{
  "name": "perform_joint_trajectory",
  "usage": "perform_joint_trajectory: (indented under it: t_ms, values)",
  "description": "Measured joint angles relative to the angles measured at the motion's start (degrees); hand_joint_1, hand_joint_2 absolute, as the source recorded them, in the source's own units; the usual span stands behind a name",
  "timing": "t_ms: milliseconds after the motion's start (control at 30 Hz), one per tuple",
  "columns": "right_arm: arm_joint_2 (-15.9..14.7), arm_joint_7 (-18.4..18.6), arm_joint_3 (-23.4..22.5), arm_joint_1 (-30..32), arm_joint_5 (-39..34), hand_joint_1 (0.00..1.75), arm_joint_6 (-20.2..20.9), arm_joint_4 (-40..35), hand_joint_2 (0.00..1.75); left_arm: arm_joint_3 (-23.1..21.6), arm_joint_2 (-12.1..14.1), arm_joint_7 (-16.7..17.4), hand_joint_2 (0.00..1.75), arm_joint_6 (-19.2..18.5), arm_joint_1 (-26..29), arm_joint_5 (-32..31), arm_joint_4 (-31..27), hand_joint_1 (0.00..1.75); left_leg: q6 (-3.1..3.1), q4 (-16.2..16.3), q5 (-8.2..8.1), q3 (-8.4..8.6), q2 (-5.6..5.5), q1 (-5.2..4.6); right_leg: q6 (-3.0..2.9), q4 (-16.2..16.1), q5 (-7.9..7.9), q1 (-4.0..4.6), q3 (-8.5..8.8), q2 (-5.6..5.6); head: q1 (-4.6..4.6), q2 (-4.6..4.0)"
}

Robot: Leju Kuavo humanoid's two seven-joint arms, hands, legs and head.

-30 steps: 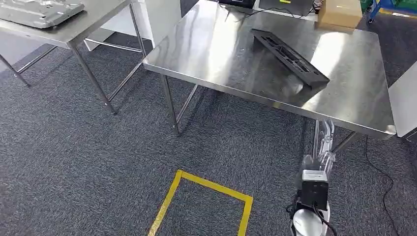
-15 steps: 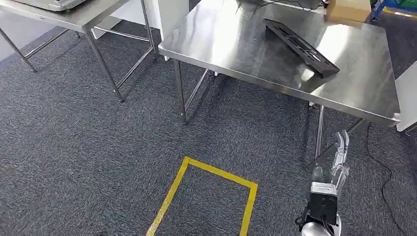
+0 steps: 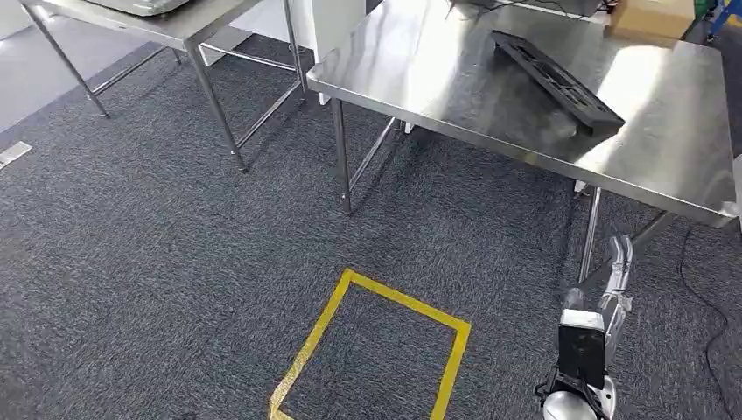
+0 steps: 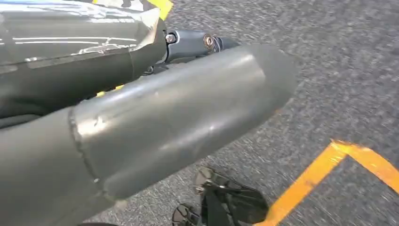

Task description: Take the parts from the cabinet and place them on the table.

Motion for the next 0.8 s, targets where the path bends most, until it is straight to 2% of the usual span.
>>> perform_joint_trajectory:
  t_ms: [33, 100, 133, 167, 200, 233, 300, 333, 367, 400, 433, 467, 500, 533, 567, 600, 633, 667, 700, 767, 800]
  values:
    - [0.0, 0.0, -0.4, -0.4, -0.3, 0.0, 0.1, 0.6, 0.0, 0.0, 0.0, 0.0, 0.0, 0.0, 0.1, 0.0, 0.0, 0.0, -0.25, -0.9, 1.08, 0.77, 0.33, 0.28, 0.02, 0.0, -0.01, -0.08, 0.01, -0.56, 0.05, 0.0]
    - [0.0, -0.2, -1.2, -1.2, -0.8, 0.0, 0.1, 1.9, 0.0, 0.0, 0.2, 0.2, 0.0, 0.0, 0.1, -0.2, 0.0, 0.0, -0.78, -8.3, 5.07, 5.23, 1.48, 0.82, 0.18, 0.4, -0.15, -0.39, 0.06, -1.54, 0.05, 0.0]
    - [0.0, -0.4, -1.6, -1.7, -0.9, 0.0, 0.1, 2.6, 0.0, 0.0, 0.3, 0.2, 0.0, 0.1, 0.1, -0.4, 0.0, 0.0, -1.04, -13.5, 6.9, 8.25, 3.51, 1.0, 0.79, 0.8, -0.53, -0.4, 0.04, -1.98, -0.02, 0.0]
    - [0.0, -0.6, -2.0, -2.0, -1.2, 0.0, 0.1, 3.1, 0.0, 0.0, 0.2, 0.2, 0.0, 0.0, -0.1, -0.6, 0.0, 0.0, -1.3, -15.1, 5.79, 9.54, 5.49, 0.15, 1.34, 1.1, -0.85, 0.1, -0.67, -2.38, -0.31, 0.0]
    - [0.0, -0.7, -2.3, -2.1, -1.3, 0.0, 0.1, 3.4, 0.0, -0.1, 0.3, 0.2, 0.0, 0.0, -0.1, -0.6, 0.0, 0.0, -0.5, -15.2, 6.28, 9.18, 5.23, 0.03, 1.53, 1.3, -0.98, 0.18, -0.9, -2.76, -0.5, 0.0]
    - [-0.1, -0.9, -2.7, -2.5, -1.4, 0.0, 0.1, 4.2, 0.0, -0.2, 0.3, 0.2, 0.0, 0.0, -0.1, -0.7, 0.0, 0.0, 0.2, -15.7, 5.63, 8.86, 4.54, -0.04, 1.81, 1.4, -1.06, 0.84, -0.35, -3.41, 0.13, 0.0]
    - [-0.1, -0.9, -3.1, -3.1, -1.6, 0.0, 0.0, 4.9, 0.0, -0.2, 0.3, 0.0, 0.0, 0.0, 0.0, -1.1, 0.0, 0.0, 1.56, -16.0, 5.98, 8.27, 3.23, -0.58, 2.55, 1.2, -0.89, 0.76, -0.37, -4.68, 0.02, 0.0]
    - [-0.1, -0.9, -3.4, -3.3, -1.7, 0.0, 0.0, 5.2, 0.0, -0.3, 0.3, -0.2, 0.0, 0.0, 0.0, -1.2, 0.0, 0.0, 2.34, -16.6, 6.39, 8.49, 2.61, -0.2, 2.87, 1.8, -1.64, 0.16, -0.98, -3.43, 0.0, 0.0]
    - [-0.2, -0.9, -3.7, -3.5, -1.7, 0.0, -0.2, 5.5, 0.0, -0.4, 0.4, -0.3, 0.0, -0.1, 0.0, -1.3, 0.0, 0.0, 2.85, -16.7, 6.63, 8.39, 2.13, -0.22, 2.69, 3.6, -2.82, 0.1, -1.68, -0.84, 0.24, 0.0]
    - [-0.2, -0.9, -4.0, -3.5, -1.7, 0.0, -0.3, 5.9, 0.0, -0.4, 0.4, -0.4, 0.0, -0.1, -0.1, -1.5, 0.0, 0.0, 3.2, -16.7, 6.8, 8.21, 1.6, -0.25, 2.39, 7.1, -4.5, 0.03, -3.32, 0.57, 0.28, 0.0]
    - [-0.4, -0.9, -4.4, -3.5, -1.7, 0.0, -0.3, 6.5, 0.0, -0.5, 0.4, -0.5, 0.0, -0.2, -0.2, -1.7, 0.0, 0.0, 3.44, -16.7, 6.89, 8.02, 0.7, -0.27, 2.18, 12.7, -6.67, -0.05, -6.11, 1.49, 0.44, 0.0]
    - [-0.6, -0.8, -4.6, -3.5, -1.7, 0.0, -0.4, 6.9, 0.0, -0.6, 0.4, -0.5, 0.0, -0.2, -0.2, -1.8, 0.0, 0.0, 3.49, -16.7, 6.93, 7.93, 0.17, -0.33, 2.16, 15.8, -7.69, 0.02, -7.67, 1.76, 0.44, 0.0]
    - [-0.7, -0.7, -5.1, -3.7, -1.7, 0.0, -0.6, 7.6, 0.0, -0.9, 0.4, -0.6, 0.0, -0.2, -0.1, -1.9, 0.0, 0.0, 3.65, -16.7, 7.04, 7.82, -0.79, -0.49, 2.42, 19.7, -8.34, 0.07, -9.75, 2.06, 0.44, 0.0]
    - [-0.8, -0.5, -5.4, -3.9, -1.7, 0.0, -0.7, 8.4, 0.0, -0.9, 0.4, -0.6, 0.0, -0.2, 0.0, -2.0, 0.0, 0.0, 3.67, -16.7, 7.1, 7.81, -1.57, -0.53, 2.78, 19.2, -7.55, 0.06, -9.76, 2.09, 0.4, 0.0]
    - [-0.8, -0.4, -5.7, -4.1, -1.6, 0.0, -0.7, 8.9, 0.0, -0.9, 0.4, -0.6, 0.0, -0.2, 0.0, -2.1, 0.0, 0.0, 3.63, -16.7, 7.17, 7.82, -2.27, -0.54, 3.22, 16.3, -5.94, 0.07, -8.54, 2.16, 0.46, 0.0]
    - [-0.8, -0.4, -5.8, -4.4, -1.6, 0.0, -0.7, 9.3, 0.0, -1.0, 0.4, -0.6, 0.0, -0.2, 0.0, -2.1, 0.0, 0.0, 3.49, -16.7, 7.32, 7.84, -3.12, -0.53, 3.69, 11.0, -3.48, 0.05, -6.03, 2.52, 0.46, 0.0]
    - [-0.8, -0.4, -5.9, -4.6, -1.6, 0.0, -0.7, 9.5, 0.0, -1.0, 0.4, -0.6, 0.0, -0.2, 0.0, -2.2, 0.0, 0.0, 3.34, -16.7, 7.43, 7.86, -3.74, -0.53, 3.88, 6.1, -1.53, -0.11, -3.72, 3.57, 0.46, 0.0]
    - [-0.8, -0.4, -6.1, -4.9, -1.5, 0.0, -0.7, 9.8, 0.0, -1.0, 0.3, -0.6, 0.0, -0.2, 0.0, -2.3, 0.0, 0.0, 3.06, -16.7, 7.61, 7.67, -4.26, -0.51, 3.59, 2.2, -0.67, -0.33, -2.19, 6.92, 0.53, 0.0]
    - [-0.8, -0.4, -6.2, -5.0, -1.5, 0.0, -0.7, 10.1, 0.0, -1.0, 0.3, -0.6, 0.0, -0.2, 0.0, -2.3, 0.0, 0.0, 2.77, -16.5, 7.66, 7.55, -4.89, -0.87, 3.11, 1.8, -0.39, -0.09, -2.4, 6.48, 0.37, 0.0]
    - [-0.8, -0.1, -6.5, -5.2, -1.2, 0.0, -1.0, 10.5, 0.0, -1.0, 0.3, -0.6, 0.0, -0.2, 0.1, -2.4, 0.0, 0.0, 1.96, -16.8, 8.12, 7.24, -5.74, -0.52, 2.64, 2.1, -0.34, 0.41, -2.19, 5.43, 0.44, 0.0]
    - [-0.8, 0.6, -6.5, -5.7, -0.7, 0.0, -1.3, 11.0, 0.0, -1.0, 0.3, -0.6, 0.0, -0.2, 0.3, -2.5, 0.0, 0.0, 1.37, -17.2, 8.51, 7.11, -6.26, -0.49, 2.08, 2.0, 0.05, 0.53, -2.06, 4.87, 0.46, 0.0]
